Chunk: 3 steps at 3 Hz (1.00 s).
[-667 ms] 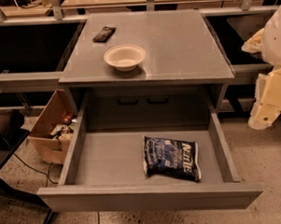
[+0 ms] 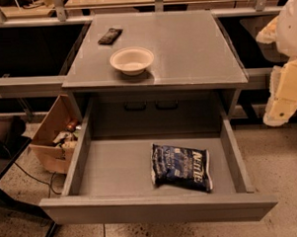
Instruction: Pick blue chip bag from top drawer and place on counter
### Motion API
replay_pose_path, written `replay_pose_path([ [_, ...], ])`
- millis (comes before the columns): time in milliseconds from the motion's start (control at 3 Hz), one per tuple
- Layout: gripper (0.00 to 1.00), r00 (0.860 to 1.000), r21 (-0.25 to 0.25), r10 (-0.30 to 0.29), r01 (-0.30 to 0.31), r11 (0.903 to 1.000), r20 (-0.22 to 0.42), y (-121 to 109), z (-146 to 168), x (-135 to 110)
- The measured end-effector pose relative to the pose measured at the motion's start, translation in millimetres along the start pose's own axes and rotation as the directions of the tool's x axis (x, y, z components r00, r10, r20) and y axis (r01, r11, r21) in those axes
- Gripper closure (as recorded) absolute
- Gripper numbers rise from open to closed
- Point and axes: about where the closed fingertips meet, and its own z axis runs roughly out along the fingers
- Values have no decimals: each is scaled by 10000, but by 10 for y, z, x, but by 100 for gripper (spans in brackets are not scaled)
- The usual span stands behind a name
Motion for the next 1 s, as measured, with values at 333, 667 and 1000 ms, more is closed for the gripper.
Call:
replay_pose_path([
  [333,0,9997,-88,-207,206,9997,-97,-12,249,-108],
  [667,0,9980,-1063,-488,443,9933,-402,249,1418,-185],
  [1000,0,9962,-1495,-597,497,9875,-630,393,2173,-179],
])
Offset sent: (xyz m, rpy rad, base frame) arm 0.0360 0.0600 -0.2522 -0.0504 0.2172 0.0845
